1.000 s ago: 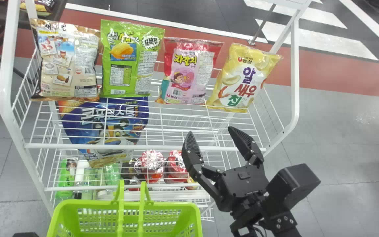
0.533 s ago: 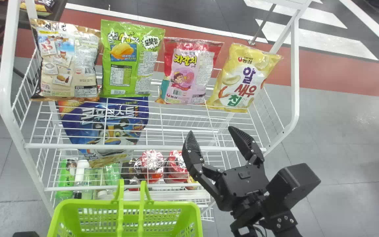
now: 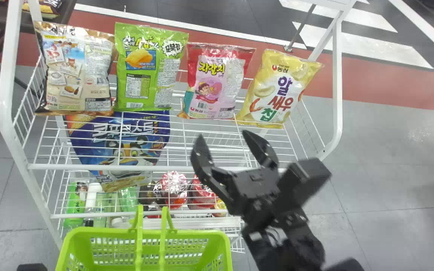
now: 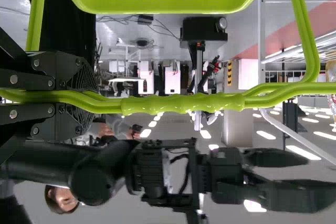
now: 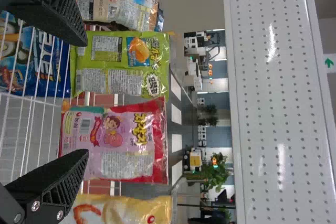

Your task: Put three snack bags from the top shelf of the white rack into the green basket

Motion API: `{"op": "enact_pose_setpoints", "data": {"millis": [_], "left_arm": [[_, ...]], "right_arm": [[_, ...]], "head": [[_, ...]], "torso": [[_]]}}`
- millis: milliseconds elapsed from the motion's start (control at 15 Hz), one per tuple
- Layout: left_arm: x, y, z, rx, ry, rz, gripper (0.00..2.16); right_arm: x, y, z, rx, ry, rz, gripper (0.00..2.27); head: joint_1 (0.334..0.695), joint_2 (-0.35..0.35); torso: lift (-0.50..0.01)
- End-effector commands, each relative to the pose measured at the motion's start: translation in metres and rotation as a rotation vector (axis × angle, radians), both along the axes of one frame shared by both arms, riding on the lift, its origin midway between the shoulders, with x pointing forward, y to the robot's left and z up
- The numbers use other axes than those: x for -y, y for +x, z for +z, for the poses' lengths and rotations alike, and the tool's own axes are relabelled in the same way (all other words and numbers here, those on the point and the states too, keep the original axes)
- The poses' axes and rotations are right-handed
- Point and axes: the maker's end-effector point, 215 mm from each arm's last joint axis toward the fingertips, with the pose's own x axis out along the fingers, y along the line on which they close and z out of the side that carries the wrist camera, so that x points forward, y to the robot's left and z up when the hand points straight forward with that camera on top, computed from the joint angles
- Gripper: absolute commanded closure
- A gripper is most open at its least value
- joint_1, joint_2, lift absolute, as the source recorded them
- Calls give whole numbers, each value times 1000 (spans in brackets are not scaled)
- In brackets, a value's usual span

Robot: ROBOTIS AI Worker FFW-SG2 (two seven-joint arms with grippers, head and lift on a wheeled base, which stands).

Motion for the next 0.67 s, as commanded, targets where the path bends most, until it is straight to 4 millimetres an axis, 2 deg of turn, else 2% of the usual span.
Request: {"op": "enact_pose_setpoints", "data": {"millis": [0, 67, 133, 200, 333, 400, 467, 600], "left_arm": [[0, 1, -3, -6, 0, -2, 2145], [0, 1, -2, -8, -3, -2, 2145], [-1, 0, -4, -12, -3, -1, 2145], [-2, 0, -4, -12, -3, -2, 2145], [-4, 0, -6, -19, -4, 1, 2145], [-5, 0, -7, -25, -3, 5, 2145], [-6, 2, -8, -23, -3, 10, 2145], [-7, 6, -8, -21, -6, 13, 2145]], "right_arm": [[-58, 38, -14, -51, -9, 101, 83], [-82, 53, -15, -49, -12, 142, 83], [-109, 75, -25, -71, -11, 168, 83], [-131, 91, -29, -76, -26, 188, 83], [-166, 121, -46, -135, -29, 231, 83], [-177, 134, -56, -179, -40, 271, 83], [-187, 145, -57, -194, -34, 313, 87], [-193, 159, -61, -200, -55, 338, 87]], "head": [[695, -350], [695, -350], [695, -315], [695, -219], [695, -132], [695, -90], [695, -28], [695, 13]], "torso": [[0], [0], [0], [0], [0], [0], [0], [0]]}}
